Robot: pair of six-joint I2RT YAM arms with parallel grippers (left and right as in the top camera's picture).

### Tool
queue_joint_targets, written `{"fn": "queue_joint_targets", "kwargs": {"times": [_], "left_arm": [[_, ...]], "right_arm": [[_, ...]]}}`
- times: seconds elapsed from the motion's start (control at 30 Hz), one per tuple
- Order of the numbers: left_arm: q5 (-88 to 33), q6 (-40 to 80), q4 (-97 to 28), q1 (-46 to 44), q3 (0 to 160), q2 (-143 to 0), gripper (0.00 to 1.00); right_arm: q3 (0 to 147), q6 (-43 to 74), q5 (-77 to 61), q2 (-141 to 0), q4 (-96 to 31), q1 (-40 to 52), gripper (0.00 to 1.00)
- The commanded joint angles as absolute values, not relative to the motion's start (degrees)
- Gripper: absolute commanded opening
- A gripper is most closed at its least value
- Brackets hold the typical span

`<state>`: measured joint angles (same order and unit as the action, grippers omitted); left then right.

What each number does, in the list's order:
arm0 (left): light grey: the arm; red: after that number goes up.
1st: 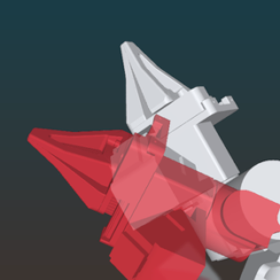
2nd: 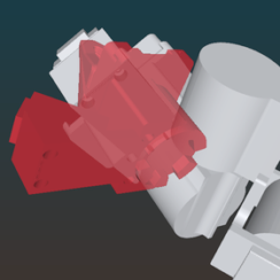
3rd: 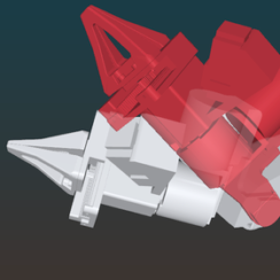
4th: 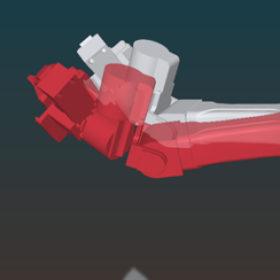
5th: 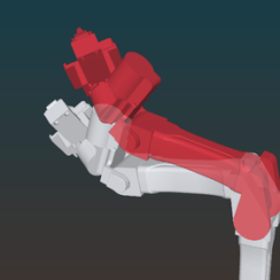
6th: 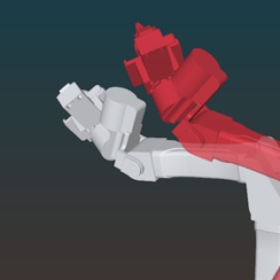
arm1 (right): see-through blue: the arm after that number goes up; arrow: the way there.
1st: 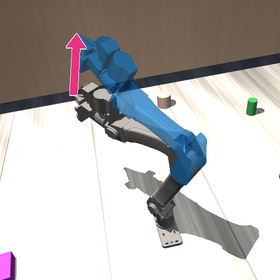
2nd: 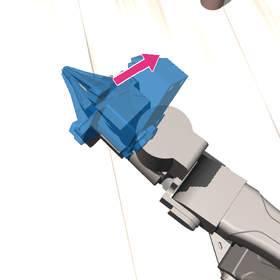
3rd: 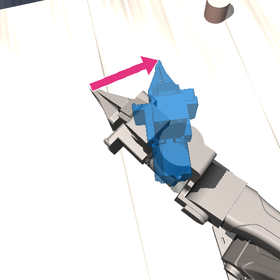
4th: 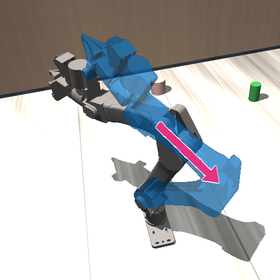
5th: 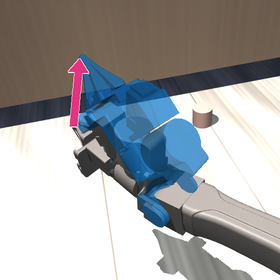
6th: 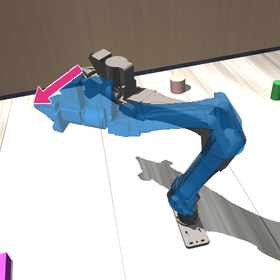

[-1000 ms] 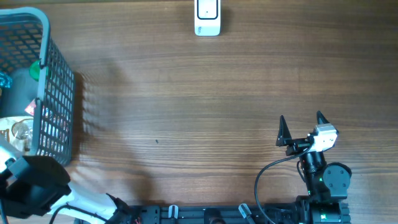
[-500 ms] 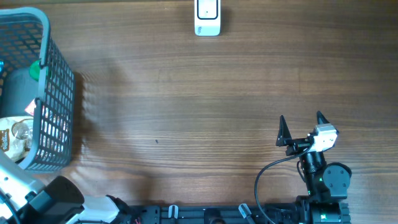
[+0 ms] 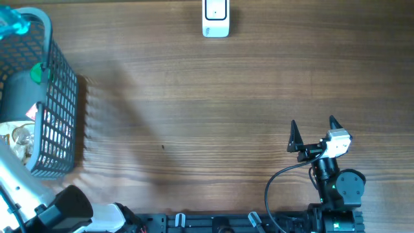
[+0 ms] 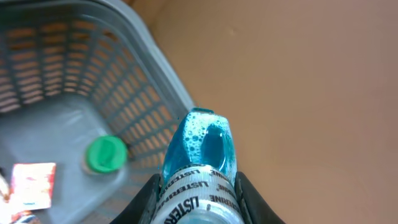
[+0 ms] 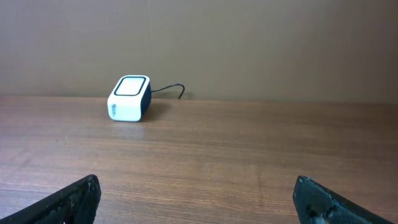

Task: Scan the item barcode
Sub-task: 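Lift the Listerine bottle out and carry it toward the white scanner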

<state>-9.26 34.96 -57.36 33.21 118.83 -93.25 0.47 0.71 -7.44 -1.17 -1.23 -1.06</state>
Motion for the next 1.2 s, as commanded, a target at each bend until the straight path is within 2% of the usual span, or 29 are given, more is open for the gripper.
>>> {"fn": "queue_joint_targets", "kwargs": {"times": [0.0, 0.33, 0.67, 1.17], "left_arm": [[-10.6, 38.5, -53.5, 29.1, 119.6, -91.0, 0.16], [-9.3, 41.0, -47.9, 15.8, 119.6, -92.9, 0.15], [-2.6, 39.4, -49.4, -1.0, 119.6, -100.3, 0.14], [1.2, 37.7, -57.7, -13.9, 119.6, -108.6, 0.13]], "right_arm": [[1.0, 0.0, -7.0, -0.9, -1.0, -1.2, 1.0], [1.0, 0.1, -7.0, -0.9, -1.0, -1.2, 1.0], [1.0, 0.0, -7.0, -0.9, -1.0, -1.2, 1.0], [1.0, 0.0, -7.0, -0.9, -1.0, -1.2, 1.0]]}}
